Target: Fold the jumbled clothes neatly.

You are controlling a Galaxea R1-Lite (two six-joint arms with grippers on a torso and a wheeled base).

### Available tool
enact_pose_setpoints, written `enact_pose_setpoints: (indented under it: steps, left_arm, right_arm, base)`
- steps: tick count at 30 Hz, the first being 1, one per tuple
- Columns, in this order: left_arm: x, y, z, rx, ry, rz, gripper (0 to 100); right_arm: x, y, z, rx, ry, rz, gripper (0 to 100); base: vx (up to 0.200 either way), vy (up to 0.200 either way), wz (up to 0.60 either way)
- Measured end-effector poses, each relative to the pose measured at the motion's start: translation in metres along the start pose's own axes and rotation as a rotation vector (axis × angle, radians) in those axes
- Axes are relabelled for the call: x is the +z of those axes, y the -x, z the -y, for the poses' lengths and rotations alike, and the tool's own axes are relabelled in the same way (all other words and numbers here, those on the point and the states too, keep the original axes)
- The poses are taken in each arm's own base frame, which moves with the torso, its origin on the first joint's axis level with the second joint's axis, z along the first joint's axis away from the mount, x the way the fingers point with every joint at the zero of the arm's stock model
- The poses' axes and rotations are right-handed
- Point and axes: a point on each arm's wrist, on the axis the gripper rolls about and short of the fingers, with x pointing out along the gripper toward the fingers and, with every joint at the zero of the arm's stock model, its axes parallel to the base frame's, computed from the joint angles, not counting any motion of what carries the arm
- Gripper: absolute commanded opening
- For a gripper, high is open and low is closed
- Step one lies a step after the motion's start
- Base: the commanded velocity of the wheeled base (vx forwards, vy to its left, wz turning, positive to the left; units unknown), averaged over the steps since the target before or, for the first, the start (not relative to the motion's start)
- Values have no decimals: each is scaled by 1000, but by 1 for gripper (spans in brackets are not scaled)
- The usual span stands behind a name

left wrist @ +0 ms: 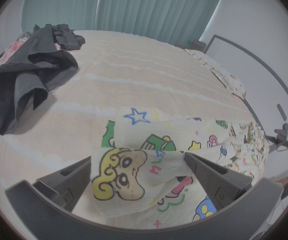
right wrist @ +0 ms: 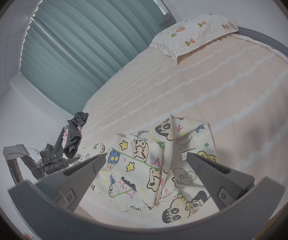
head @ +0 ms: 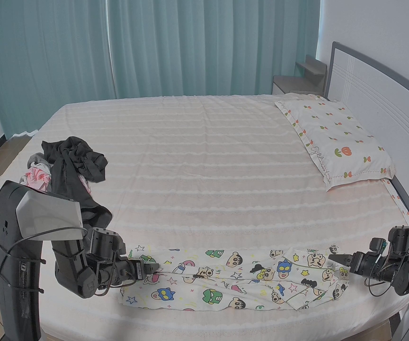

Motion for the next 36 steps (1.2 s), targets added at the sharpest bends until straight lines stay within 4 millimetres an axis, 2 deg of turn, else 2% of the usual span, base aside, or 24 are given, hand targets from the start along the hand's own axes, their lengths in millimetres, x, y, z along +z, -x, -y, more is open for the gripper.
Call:
enact_pose_setpoints:
  steps: [11, 12, 31, 36]
  left_arm:
    - [-1, -11, 10, 35, -55, -75, 100]
    - [-1, -11, 11, 33, -57, -74, 0]
    - [-3, -10, 15, 62, -66, -67, 0]
    - [1, -4, 15, 64, -61, -54, 0]
  right_arm:
    - [0, 0, 0, 0, 3, 3, 100]
    - [0, 0, 0, 1, 3, 3, 100]
    - [0, 0, 0, -2, -1, 2, 100]
    - [0, 1, 1, -4, -3, 3, 100]
  base:
    - [0, 0, 0]
    - [0, 0, 0]
    - [0, 0, 0]
    - [0, 0, 0]
